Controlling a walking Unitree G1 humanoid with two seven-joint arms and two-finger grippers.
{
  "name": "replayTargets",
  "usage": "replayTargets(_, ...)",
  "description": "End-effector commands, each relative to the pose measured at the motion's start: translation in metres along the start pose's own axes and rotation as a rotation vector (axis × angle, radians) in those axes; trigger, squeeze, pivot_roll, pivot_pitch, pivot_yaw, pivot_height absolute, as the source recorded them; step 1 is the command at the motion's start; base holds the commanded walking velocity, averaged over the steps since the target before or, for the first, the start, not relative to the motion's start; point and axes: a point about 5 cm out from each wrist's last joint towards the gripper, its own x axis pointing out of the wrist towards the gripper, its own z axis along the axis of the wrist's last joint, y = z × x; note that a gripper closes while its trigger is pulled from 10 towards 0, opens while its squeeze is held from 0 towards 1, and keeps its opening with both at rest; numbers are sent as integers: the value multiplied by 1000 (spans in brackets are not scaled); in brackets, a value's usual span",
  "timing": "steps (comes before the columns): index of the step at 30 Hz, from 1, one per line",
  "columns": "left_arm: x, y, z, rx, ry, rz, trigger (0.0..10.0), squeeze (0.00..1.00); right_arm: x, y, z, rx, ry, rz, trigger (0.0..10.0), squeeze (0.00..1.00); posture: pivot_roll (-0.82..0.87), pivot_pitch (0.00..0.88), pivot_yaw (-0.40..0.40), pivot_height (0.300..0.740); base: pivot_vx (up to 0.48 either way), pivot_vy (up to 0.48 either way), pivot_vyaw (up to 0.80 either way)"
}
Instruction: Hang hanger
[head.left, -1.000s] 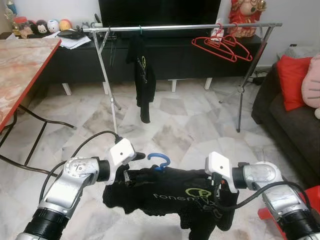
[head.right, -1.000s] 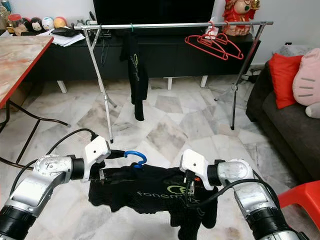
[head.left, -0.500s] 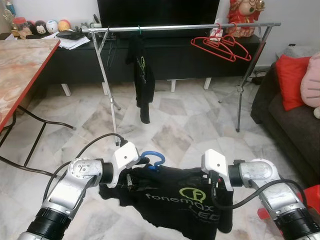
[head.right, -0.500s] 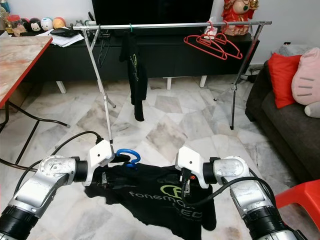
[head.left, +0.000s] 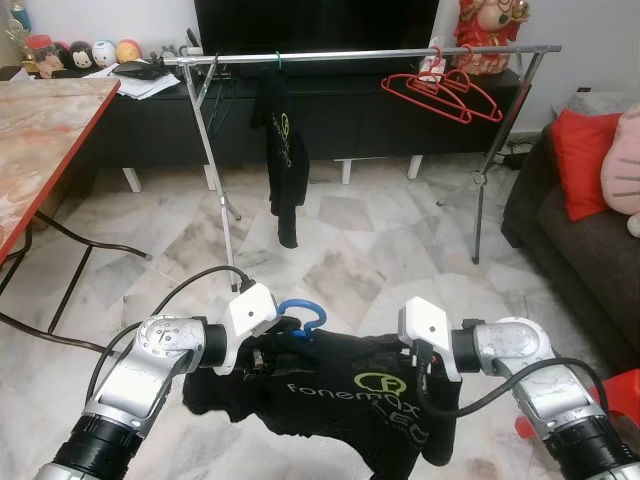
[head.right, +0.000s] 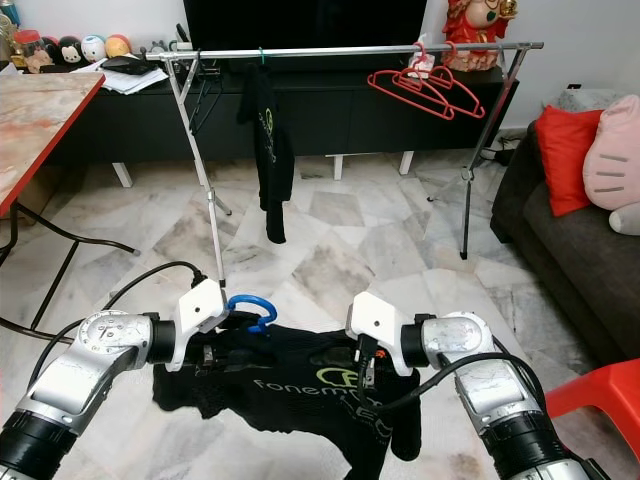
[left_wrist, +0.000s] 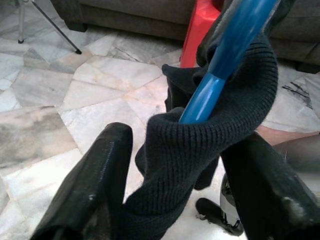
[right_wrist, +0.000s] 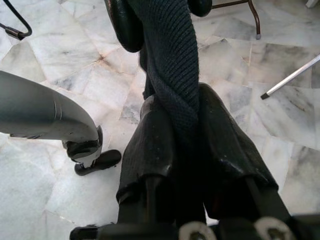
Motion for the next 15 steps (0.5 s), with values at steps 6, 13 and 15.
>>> replayTargets(6,2,0,2,1,10,-32,0,0,2,-6,16,-48,-48,-19,10000,0,-56,0,-31,740,0,0,0)
replayTargets(13,0,-1,1,4,16,-33,0,0,5,-7,17,-46,-57,-26,10000,0,-49,0,-33,740,0,0,0)
replayTargets(15,0,-2,1,3,18,-33,0,0,5,-7,18,-46,-59,-26,10000,0,-49,0,-32,740,0,0,0)
